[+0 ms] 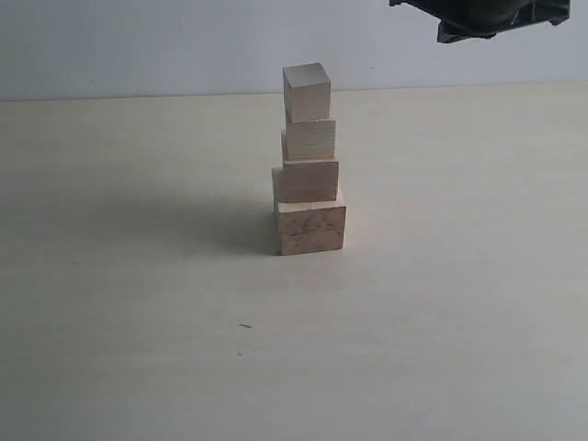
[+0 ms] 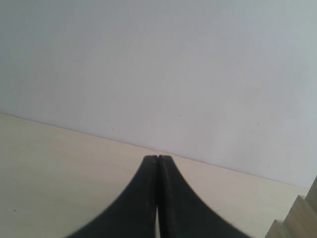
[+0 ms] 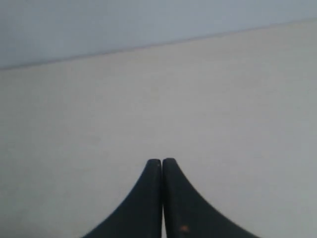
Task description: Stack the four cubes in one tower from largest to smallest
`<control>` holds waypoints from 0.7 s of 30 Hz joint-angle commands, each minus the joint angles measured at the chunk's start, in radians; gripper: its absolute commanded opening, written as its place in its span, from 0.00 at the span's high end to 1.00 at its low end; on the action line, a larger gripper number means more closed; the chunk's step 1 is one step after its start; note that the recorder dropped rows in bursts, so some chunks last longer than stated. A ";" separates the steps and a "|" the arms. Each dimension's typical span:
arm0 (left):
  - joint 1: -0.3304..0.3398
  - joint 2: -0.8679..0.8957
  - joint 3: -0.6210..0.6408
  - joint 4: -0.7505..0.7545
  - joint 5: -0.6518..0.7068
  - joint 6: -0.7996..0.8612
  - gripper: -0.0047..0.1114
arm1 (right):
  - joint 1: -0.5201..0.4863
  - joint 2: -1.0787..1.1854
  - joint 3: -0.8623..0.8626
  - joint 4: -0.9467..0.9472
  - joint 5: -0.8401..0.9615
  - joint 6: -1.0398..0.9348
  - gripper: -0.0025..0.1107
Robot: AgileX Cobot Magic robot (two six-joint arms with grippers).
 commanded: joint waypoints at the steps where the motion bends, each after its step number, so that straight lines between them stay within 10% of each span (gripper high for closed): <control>1: -0.005 -0.005 0.001 -0.002 -0.011 -0.087 0.96 | -0.006 -0.217 0.322 -0.112 -0.544 0.073 0.98; 7: -0.003 -0.005 0.001 -0.002 -0.034 -0.096 0.96 | -0.033 -0.337 0.555 -0.136 -0.627 -0.071 0.98; 13: -0.003 0.026 -0.006 -0.026 -0.566 -0.091 0.96 | -0.040 -0.342 0.584 -0.134 -0.440 -0.087 0.98; 16: -0.003 0.198 -0.113 -0.026 -0.550 -0.164 0.96 | -0.038 -0.342 0.584 -0.134 -0.438 -0.087 0.98; 21: -0.030 0.612 -0.387 0.599 -0.397 -0.601 0.96 | -0.038 -0.333 0.584 -0.074 -0.362 -0.087 0.98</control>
